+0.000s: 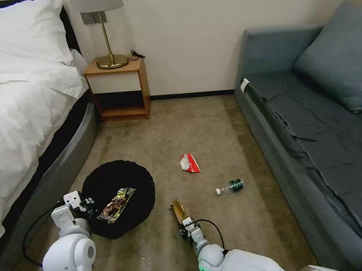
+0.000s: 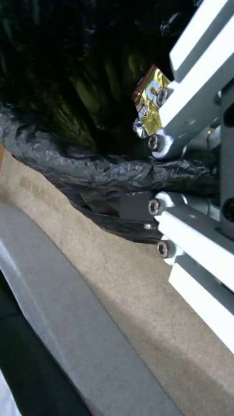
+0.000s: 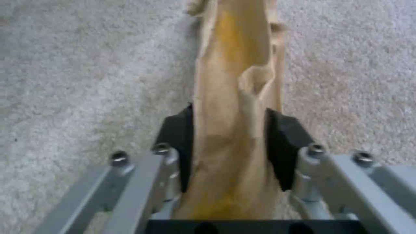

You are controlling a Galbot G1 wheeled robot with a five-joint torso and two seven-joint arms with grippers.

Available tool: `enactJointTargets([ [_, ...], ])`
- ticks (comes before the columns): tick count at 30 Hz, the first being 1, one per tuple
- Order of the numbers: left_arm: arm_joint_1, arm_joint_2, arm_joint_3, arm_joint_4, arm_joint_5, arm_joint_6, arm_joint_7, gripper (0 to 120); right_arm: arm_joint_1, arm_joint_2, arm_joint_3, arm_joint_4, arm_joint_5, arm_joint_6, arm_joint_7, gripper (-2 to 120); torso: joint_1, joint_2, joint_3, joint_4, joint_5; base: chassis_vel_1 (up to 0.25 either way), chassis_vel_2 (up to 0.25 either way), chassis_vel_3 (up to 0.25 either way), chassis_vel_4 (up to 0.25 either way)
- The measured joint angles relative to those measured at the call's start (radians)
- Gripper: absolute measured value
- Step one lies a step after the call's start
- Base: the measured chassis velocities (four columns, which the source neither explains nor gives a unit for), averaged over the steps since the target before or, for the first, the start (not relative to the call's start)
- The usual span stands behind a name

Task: Pick up the trash bin, then pick up the garbage on the floor and place it into the trash bin.

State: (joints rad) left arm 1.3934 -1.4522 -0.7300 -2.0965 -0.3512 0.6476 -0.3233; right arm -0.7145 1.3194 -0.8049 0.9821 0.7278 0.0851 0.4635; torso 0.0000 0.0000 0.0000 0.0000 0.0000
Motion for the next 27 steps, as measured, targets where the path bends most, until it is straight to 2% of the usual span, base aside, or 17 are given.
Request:
enactJointTargets([
  [1, 0.0, 0.0, 0.0, -0.001, 0.0, 0.0, 0.0, 4, 0.0, -0.002, 0.0, 0.003, 0.0, 0.0, 0.0, 28, 0.0, 0.0, 0.0, 0.0, 0.0, 0.0, 0.0, 0.0, 0.0],
  [2, 0.0, 0.0, 0.0, -0.001, 0.0, 0.0, 0.0, 4, 0.0, -0.002, 0.0, 0.003, 0.0, 0.0, 0.0, 28, 0.0, 0.0, 0.0, 0.0, 0.0, 0.0, 0.0, 0.0, 0.0],
  [4, 0.001, 0.0, -0.002, -0.003, 0.0, 0.0, 0.0, 4, 0.0, -0.006, 0.0, 0.011, 0.001, 0.001, 0.001, 16, 0.0, 0.0, 0.0, 0.0, 0.0001, 0.0, 0.0, 0.0, 0.0],
  [5, 0.001, 0.0, -0.002, -0.003, 0.0, 0.0, 0.0, 4, 0.0, -0.006, 0.0, 0.011, 0.001, 0.001, 0.001, 16, 0.0, 0.0, 0.0, 0.0, 0.0001, 0.0, 0.0, 0.0, 0.0],
  [8, 0.002, 0.0, -0.003, -0.003, 0.0, 0.0, -0.001, 4, 0.0, -0.01, 0.0, 0.018, 0.003, 0.001, 0.003, 3, 0.0, 0.0, 0.0, 0.0, 0.0, 0.0, 0.0, 0.0, 0.0],
  [10, 0.002, -0.001, -0.002, -0.003, 0.0, 0.0, -0.001, 4, 0.0, -0.012, 0.0, 0.022, 0.005, 0.001, 0.004, 0, 0.0, 0.0, 0.0, 0.0, 0.0, 0.0, 0.0, 0.0, 0.0],
  [24, 0.001, 0.004, -0.006, -0.002, -0.006, 0.0, -0.002, 4, 0.001, -0.087, 0.041, 0.157, 0.04, -0.016, 0.063, 0, 0.0, 0.0, 0.0, 0.0001, 0.0002, 0.0, 0.0, 0.0, 0.0],
  [27, 0.004, 0.007, -0.006, -0.007, -0.01, 0.0, -0.003, 4, -0.006, -0.155, 0.127, 0.242, 0.043, -0.03, 0.092, 0, 0.0, 0.0, 0.0, 0.0001, 0.0002, 0.0, 0.0, 0.0, 0.0],
])
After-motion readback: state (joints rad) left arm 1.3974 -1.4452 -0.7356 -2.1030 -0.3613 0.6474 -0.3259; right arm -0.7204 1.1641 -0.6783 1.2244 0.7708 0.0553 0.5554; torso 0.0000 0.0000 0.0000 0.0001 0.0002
